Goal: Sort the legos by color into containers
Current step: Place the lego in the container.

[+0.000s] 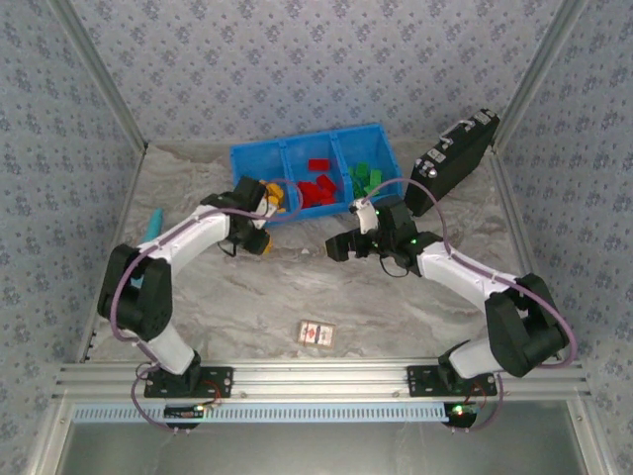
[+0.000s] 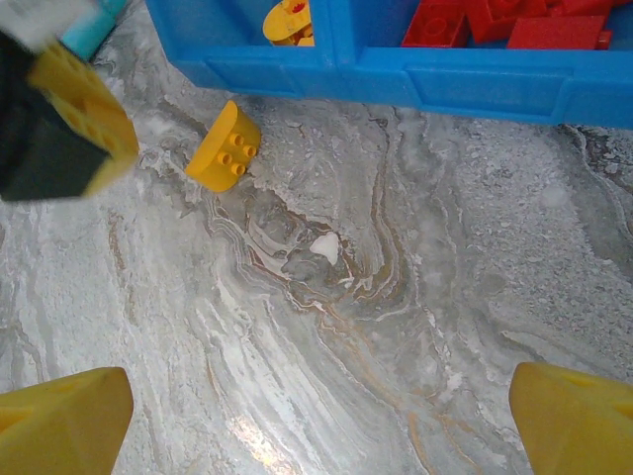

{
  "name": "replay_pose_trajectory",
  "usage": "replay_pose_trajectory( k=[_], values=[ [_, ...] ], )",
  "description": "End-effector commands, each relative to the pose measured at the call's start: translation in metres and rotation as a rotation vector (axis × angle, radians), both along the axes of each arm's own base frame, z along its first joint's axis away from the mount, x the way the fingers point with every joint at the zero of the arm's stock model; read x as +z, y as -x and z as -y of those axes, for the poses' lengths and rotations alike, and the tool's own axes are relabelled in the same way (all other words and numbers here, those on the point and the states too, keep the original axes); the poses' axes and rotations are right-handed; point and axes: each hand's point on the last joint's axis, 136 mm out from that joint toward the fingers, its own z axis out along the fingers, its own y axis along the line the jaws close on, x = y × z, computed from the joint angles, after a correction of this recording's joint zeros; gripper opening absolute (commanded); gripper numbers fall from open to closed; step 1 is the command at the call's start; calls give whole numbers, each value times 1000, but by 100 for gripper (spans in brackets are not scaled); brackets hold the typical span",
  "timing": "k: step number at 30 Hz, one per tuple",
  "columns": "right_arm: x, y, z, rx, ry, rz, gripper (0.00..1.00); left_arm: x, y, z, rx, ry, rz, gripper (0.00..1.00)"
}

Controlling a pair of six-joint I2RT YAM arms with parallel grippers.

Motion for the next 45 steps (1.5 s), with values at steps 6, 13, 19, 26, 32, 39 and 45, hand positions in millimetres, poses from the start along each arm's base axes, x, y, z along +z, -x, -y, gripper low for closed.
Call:
replay_pose_trajectory(
  k=[6,13,19,26,32,39,45],
  values=[
    [4,10,6,-10,-3,-6,100,80,-77,7,103,41,315,37],
    [5,19,10,-21,-4,-6,100,70,-127,8,182,69,352,37],
    [5,31,14,-28,1,-11,100,46,-158,14,245,151,310,37],
    [-1,36,21,-49,17,-17,100,19,-180,22,254,128,250,39],
    [-4,35,21,-46,23,-14,100,8,-179,20,270,111,227,48],
    [-5,27,21,-27,40,-2,100,12,-161,21,265,100,216,53],
    [-2,24,19,-18,37,10,100,58,-134,25,229,83,298,53]
  ],
)
